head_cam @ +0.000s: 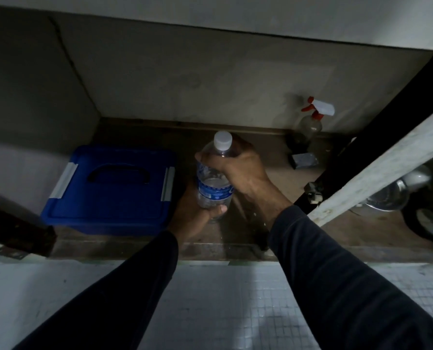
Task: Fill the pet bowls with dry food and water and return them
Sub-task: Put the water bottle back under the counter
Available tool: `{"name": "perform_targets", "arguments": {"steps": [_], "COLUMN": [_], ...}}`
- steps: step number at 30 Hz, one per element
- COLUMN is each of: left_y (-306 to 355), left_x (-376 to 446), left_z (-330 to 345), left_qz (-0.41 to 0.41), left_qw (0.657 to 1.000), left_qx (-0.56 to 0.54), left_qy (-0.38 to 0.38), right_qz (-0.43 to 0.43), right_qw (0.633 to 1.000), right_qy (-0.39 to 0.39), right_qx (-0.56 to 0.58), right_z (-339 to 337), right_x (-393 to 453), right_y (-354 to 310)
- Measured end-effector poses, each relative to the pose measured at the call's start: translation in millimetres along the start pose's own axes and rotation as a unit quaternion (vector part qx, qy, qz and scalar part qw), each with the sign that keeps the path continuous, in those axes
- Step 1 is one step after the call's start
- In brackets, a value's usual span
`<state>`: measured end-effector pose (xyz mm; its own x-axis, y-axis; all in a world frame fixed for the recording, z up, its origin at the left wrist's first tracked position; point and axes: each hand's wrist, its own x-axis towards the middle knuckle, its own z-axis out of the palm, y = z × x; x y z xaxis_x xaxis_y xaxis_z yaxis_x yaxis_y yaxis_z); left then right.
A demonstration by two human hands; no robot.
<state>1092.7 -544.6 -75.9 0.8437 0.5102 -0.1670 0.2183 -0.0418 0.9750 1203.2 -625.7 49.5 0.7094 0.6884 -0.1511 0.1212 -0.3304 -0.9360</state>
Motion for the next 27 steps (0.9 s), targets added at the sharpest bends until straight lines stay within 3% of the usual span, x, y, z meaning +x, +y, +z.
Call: {"name": "perform_targets", "arguments": {"steps": [12, 16, 23, 27], "left_y": [6, 10, 34, 59], "left_x": [-26, -35, -62, -96], "left_z": [-6, -5, -16, -30], "left_qz": [-0.018, -0.010, -0.009, -0.056], "left_qw": [0.998, 0.997, 0.983, 0.962], "left_qx": [0.047, 0.069, 0.182, 0.267], "left_qy": [0.023, 0.024, -0.022, -0.022], "right_qz": [0.007, 0.035, 0.078, 0.040], "right_qw": [0.999, 0.999, 0.985, 0.960], "right_qy": [0.016, 0.038, 0.004, -0.022], "right_qx": [0.046, 0.015, -0.156, -0.277], "right_z": [2, 3, 0, -7], "right_x": [-19, -41, -72, -94], "right_y": [23, 36, 51, 38]}}
